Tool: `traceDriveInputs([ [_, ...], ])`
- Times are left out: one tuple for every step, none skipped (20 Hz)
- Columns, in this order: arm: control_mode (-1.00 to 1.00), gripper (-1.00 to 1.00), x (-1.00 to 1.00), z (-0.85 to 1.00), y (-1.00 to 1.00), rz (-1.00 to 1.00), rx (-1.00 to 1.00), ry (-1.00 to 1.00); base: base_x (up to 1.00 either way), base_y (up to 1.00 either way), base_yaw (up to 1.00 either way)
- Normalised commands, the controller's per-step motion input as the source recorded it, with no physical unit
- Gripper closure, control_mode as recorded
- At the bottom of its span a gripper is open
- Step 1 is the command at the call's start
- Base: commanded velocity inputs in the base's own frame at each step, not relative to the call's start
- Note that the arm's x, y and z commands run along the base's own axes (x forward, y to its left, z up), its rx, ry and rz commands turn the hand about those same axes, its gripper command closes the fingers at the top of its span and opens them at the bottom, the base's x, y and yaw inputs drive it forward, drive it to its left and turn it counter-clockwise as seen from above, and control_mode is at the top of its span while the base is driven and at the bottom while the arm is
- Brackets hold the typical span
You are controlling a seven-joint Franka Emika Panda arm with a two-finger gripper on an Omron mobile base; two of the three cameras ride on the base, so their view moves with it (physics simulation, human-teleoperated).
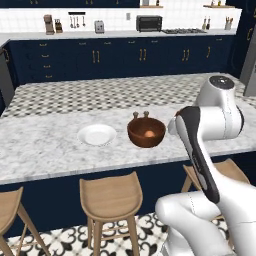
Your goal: Pick the chicken drumstick and onion from their plates and place them in the bowl. Then put the bowl in the fridge.
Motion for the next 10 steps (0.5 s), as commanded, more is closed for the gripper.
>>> traceDriveInputs([
  [-1.0,1.0,1.0,0.0,0.29,0.1,0.0,0.09,0.0,0.0,0.0],
  [-1.0,1.0,1.0,0.0,0.32,0.1,0.0,0.09,0.0,0.0,0.0],
  [-1.0,1.0,1.0,0.0,0.31,0.12,0.0,0.12,0.0,0.0,0.0],
  [-1.0,1.0,1.0,0.0,0.21,0.1,0.0,0.1,0.0,0.0,0.0],
  [-1.0,1.0,1.0,0.0,0.26,0.09,0.0,0.22,0.0,0.0,0.0],
  [-1.0,1.0,1.0,0.0,0.21,0.08,0.0,0.25,0.0,0.0,0.0],
  [-1.0,1.0,1.0,0.0,0.14,0.07,0.0,0.28,0.0,0.0,0.0],
  [-1.0,1.0,1.0,0.0,0.09,0.05,0.0,0.28,0.0,0.0,0.0],
  [-1.0,1.0,1.0,0.0,0.0,0.01,0.0,0.3,0.0,0.0,0.0],
  [-1.0,1.0,1.0,-0.01,0.0,0.0,0.0,0.31,0.0,0.0,0.0],
])
